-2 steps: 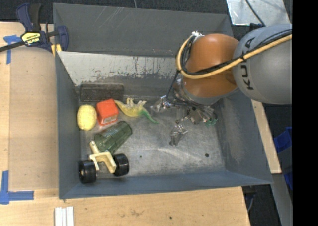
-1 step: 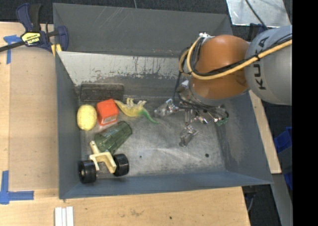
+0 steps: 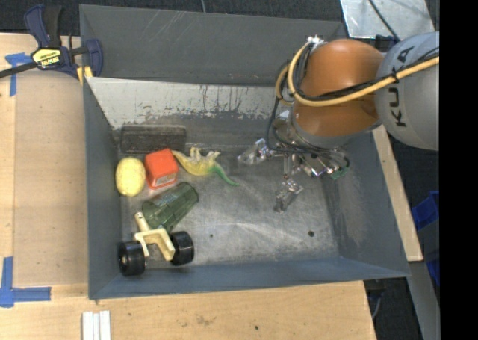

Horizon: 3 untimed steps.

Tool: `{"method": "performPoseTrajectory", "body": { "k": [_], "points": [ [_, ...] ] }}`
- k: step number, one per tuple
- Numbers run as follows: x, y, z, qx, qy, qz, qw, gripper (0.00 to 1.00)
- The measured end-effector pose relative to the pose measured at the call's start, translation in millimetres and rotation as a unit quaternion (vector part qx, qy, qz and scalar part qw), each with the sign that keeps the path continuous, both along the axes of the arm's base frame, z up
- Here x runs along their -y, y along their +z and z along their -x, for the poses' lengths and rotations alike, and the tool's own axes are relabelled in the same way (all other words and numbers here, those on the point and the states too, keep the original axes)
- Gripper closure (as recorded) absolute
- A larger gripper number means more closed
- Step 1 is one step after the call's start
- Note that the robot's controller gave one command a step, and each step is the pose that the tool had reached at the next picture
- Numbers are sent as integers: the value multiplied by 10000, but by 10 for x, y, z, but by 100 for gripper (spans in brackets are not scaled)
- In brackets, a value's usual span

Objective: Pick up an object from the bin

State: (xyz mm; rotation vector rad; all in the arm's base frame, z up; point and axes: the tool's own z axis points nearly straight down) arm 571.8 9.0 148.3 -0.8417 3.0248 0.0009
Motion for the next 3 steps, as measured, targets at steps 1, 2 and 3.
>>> {"method": "performPoseTrajectory", "body": {
  "k": [1, 2, 3],
  "points": [
    [65, -185, 82, 32, 196, 5, 9998, 0],
    [16, -352, 114, 3, 1620, 5, 9868, 0],
    [15, -399, 128, 19, 1608, 1, 9870, 0]
  ]
}}
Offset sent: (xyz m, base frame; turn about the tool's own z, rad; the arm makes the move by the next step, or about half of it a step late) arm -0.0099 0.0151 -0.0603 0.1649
